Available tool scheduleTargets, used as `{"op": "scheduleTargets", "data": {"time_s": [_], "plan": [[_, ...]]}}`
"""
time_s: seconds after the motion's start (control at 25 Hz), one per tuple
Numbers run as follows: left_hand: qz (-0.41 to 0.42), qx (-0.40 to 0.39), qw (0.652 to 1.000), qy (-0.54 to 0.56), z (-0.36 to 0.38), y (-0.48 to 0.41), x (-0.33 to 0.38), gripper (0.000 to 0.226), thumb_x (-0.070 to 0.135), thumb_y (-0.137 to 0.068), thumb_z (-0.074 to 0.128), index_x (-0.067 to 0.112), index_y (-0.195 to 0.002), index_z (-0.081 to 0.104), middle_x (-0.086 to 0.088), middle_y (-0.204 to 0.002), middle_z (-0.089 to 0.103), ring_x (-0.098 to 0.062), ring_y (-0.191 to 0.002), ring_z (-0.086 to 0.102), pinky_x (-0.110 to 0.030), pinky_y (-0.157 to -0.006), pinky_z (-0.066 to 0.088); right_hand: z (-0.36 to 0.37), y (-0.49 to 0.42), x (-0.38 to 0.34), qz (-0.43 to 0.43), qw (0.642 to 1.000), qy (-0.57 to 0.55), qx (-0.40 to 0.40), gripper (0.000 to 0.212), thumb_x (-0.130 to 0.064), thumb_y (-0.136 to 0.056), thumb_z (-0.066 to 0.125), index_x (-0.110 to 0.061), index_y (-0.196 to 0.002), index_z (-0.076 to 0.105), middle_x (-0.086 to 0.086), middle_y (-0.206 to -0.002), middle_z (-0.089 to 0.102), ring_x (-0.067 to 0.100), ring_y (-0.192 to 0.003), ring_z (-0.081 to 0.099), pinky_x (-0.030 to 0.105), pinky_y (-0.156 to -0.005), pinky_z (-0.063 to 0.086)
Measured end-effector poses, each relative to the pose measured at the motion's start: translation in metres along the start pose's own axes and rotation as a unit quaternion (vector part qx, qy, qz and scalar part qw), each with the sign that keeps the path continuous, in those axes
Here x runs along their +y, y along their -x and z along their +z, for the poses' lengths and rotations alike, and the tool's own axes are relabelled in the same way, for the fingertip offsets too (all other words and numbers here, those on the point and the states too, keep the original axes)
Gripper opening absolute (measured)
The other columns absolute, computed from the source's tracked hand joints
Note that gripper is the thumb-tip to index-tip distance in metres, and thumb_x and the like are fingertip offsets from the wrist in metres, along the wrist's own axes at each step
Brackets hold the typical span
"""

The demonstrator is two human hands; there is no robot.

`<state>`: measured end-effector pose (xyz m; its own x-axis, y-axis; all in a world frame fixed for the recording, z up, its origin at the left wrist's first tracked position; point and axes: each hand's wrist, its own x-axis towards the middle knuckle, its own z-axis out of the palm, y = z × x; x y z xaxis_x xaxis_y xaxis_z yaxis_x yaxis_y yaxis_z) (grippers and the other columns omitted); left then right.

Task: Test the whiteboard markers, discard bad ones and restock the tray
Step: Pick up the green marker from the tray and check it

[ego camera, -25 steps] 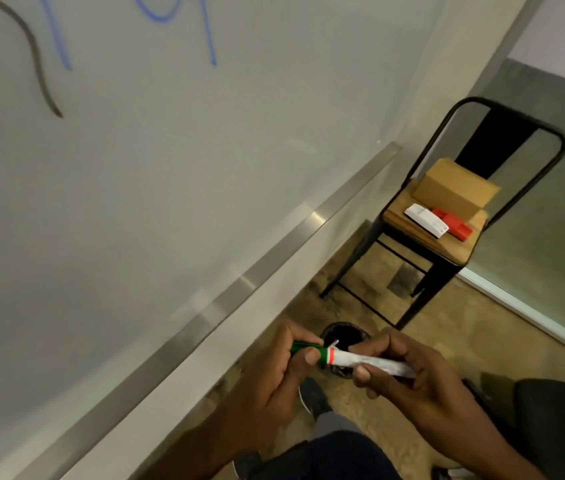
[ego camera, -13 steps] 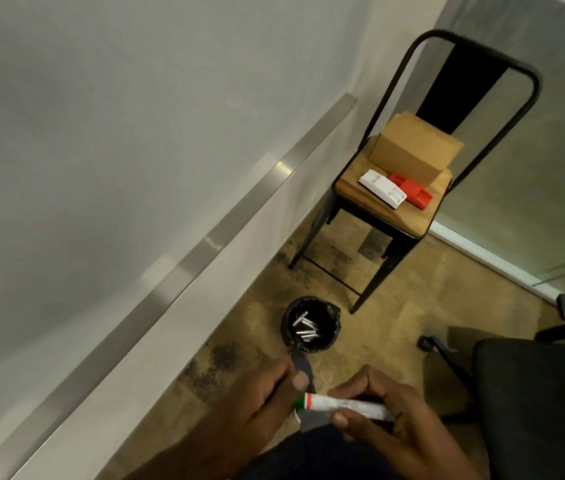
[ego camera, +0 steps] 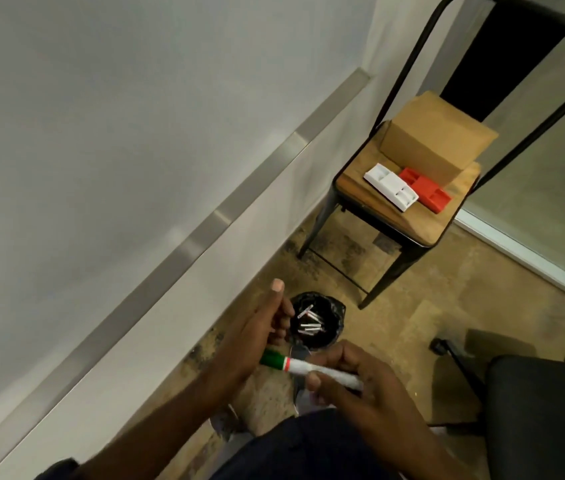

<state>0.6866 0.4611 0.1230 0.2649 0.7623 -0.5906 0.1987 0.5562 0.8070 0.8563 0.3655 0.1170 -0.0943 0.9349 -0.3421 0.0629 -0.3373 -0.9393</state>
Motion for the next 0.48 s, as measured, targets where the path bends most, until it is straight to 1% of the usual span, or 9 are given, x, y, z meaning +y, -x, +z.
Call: {"op": "scheduleTargets", "data": {"time_s": [0.04, 0.08, 0.12, 0.2, 0.28, 0.32, 0.4, 0.44, 0.48], "plan": [[-0.045, 0.013, 0.999, -0.002, -0.002, -0.021, -0.018, 0.051, 0.06, -0.094, 0.04, 0.019, -0.076, 0.066, -0.005, -0.077, 0.062, -0.017, -0.072, 0.057, -0.031, -0.074, 0.046, -0.009, -0.016, 0.019, 0.014, 0.999, 0.026, 0.018, 0.008, -0.027, -0.089, 0.071, -0.02, -0.094, 0.071, 0.008, -0.085, 0.072, 0.026, -0.075, 0.069, 0.043, -0.068, 0.057], [-0.082, 0.007, 0.997, 0.011, -0.003, -0.039, -0.036, 0.047, 0.056, -0.095, 0.046, 0.019, -0.08, 0.07, -0.004, -0.082, 0.067, -0.015, -0.077, 0.062, -0.031, -0.077, 0.049, -0.019, -0.03, 0.041, 0.029, 0.998, 0.048, 0.035, 0.01, -0.03, -0.089, 0.071, -0.023, -0.096, 0.071, 0.004, -0.089, 0.072, 0.023, -0.08, 0.069, 0.046, -0.072, 0.058], [-0.113, -0.008, 0.993, 0.039, -0.002, -0.054, -0.054, 0.037, 0.047, -0.096, 0.053, 0.017, -0.085, 0.073, -0.003, -0.087, 0.07, -0.013, -0.079, 0.066, -0.029, -0.078, 0.052, -0.029, -0.043, 0.06, 0.048, 0.996, 0.055, 0.047, 0.012, -0.031, -0.088, 0.072, -0.025, -0.099, 0.071, 0.0, -0.096, 0.072, 0.02, -0.086, 0.07, 0.047, -0.077, 0.059], [-0.129, -0.025, 0.989, 0.072, 0.007, -0.076, -0.084, 0.016, 0.024, -0.094, 0.065, 0.012, -0.097, 0.074, -0.006, -0.099, 0.073, -0.009, -0.085, 0.069, -0.022, -0.078, 0.058, -0.044, -0.065, 0.098, 0.086, 0.994, 0.008, 0.061, 0.015, -0.025, -0.088, 0.073, -0.023, -0.103, 0.072, 0.001, -0.102, 0.073, 0.021, -0.094, 0.07, 0.042, -0.082, 0.06], [-0.119, 0.012, 0.99, 0.071, 0.017, -0.094, -0.105, 0.012, 0.012, -0.091, 0.068, 0.011, -0.101, 0.074, -0.01, -0.108, 0.073, -0.008, -0.089, 0.071, -0.018, -0.078, 0.059, -0.052, -0.081, 0.123, 0.123, 0.984, -0.087, 0.095, 0.015, -0.014, -0.088, 0.072, -0.013, -0.104, 0.071, 0.008, -0.101, 0.073, 0.022, -0.09, 0.07, 0.03, -0.076, 0.059], [-0.125, 0.031, 0.988, 0.082, 0.02, -0.103, -0.113, 0.013, 0.01, -0.091, 0.068, 0.01, -0.103, 0.073, -0.01, -0.108, 0.072, -0.008, -0.088, 0.071, -0.017, -0.077, 0.059, -0.053, -0.089, 0.132, 0.133, 0.976, -0.123, 0.123, 0.015, -0.01, -0.088, 0.071, -0.009, -0.103, 0.071, 0.009, -0.099, 0.073, 0.021, -0.087, 0.069, 0.027, -0.074, 0.058], [-0.143, 0.043, 0.984, 0.101, 0.027, -0.117, -0.121, 0.022, 0.01, -0.093, 0.065, 0.008, -0.115, 0.067, -0.004, -0.106, 0.07, -0.007, -0.089, 0.069, -0.015, -0.075, 0.058, -0.058, -0.107, 0.159, 0.166, 0.958, -0.164, 0.168, 0.014, -0.007, -0.089, 0.07, -0.007, -0.103, 0.069, 0.011, -0.099, 0.071, 0.022, -0.091, 0.066, 0.029, -0.074, 0.056], [-0.149, 0.043, 0.984, 0.088, 0.029, -0.123, -0.123, 0.022, 0.013, -0.095, 0.063, 0.012, -0.117, 0.064, 0.002, -0.104, 0.068, -0.005, -0.089, 0.066, -0.016, -0.075, 0.057, -0.063, -0.118, 0.178, 0.189, 0.949, -0.177, 0.178, 0.019, -0.01, -0.09, 0.07, -0.008, -0.108, 0.067, 0.012, -0.105, 0.069, 0.024, -0.096, 0.065, 0.031, -0.076, 0.055], [-0.157, 0.048, 0.986, 0.039, 0.028, -0.128, -0.127, 0.014, 0.018, -0.097, 0.061, 0.019, -0.112, 0.061, 0.009, -0.099, 0.064, -0.002, -0.087, 0.061, -0.017, -0.075, 0.055, -0.069, -0.128, 0.196, 0.227, 0.941, -0.168, 0.184, 0.028, -0.015, -0.09, 0.07, -0.01, -0.117, 0.061, 0.012, -0.113, 0.064, 0.025, -0.102, 0.062, 0.034, -0.077, 0.053]]}}
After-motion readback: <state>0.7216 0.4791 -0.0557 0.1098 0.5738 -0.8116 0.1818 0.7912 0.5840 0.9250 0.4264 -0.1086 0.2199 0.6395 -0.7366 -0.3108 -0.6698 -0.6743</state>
